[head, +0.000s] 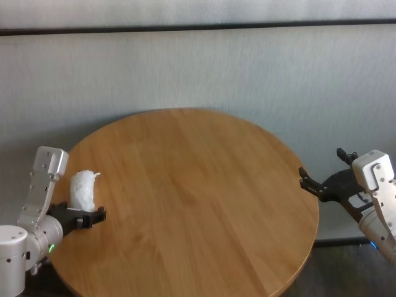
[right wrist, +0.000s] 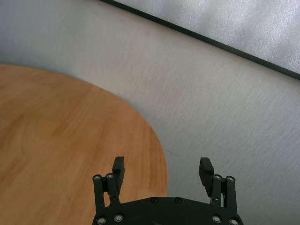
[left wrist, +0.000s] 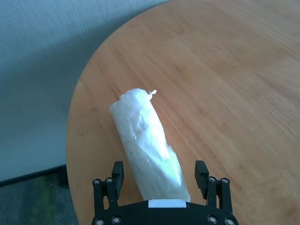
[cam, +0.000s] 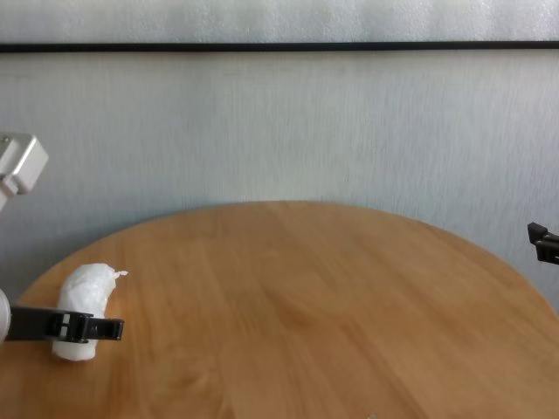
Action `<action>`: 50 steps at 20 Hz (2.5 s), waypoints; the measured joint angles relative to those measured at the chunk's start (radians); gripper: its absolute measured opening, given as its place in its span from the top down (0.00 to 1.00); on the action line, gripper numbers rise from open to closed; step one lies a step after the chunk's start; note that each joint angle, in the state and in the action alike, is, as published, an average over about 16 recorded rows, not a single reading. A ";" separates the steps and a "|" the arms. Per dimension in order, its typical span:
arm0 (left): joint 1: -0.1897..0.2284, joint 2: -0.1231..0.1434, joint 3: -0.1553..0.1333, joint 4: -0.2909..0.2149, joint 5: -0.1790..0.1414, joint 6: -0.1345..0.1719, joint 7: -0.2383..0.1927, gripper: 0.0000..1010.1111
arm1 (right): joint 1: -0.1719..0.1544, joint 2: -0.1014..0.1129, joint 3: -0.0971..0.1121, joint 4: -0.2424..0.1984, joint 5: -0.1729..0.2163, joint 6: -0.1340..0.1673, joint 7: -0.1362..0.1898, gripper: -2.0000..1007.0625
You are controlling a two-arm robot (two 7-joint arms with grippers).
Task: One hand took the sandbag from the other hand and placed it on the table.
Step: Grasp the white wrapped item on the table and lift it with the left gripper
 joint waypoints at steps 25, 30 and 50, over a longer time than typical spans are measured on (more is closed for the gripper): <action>0.000 -0.022 -0.020 0.015 0.080 -0.001 0.009 0.01 | 0.000 0.000 0.000 0.000 0.000 0.000 0.000 0.01; 0.001 -0.023 -0.019 0.016 0.094 -0.006 0.015 0.01 | 0.000 0.000 0.000 0.000 0.000 0.000 0.000 0.01; 0.002 -0.021 -0.015 0.017 0.097 -0.010 0.017 0.22 | 0.000 0.000 0.000 0.000 0.000 0.000 0.000 0.01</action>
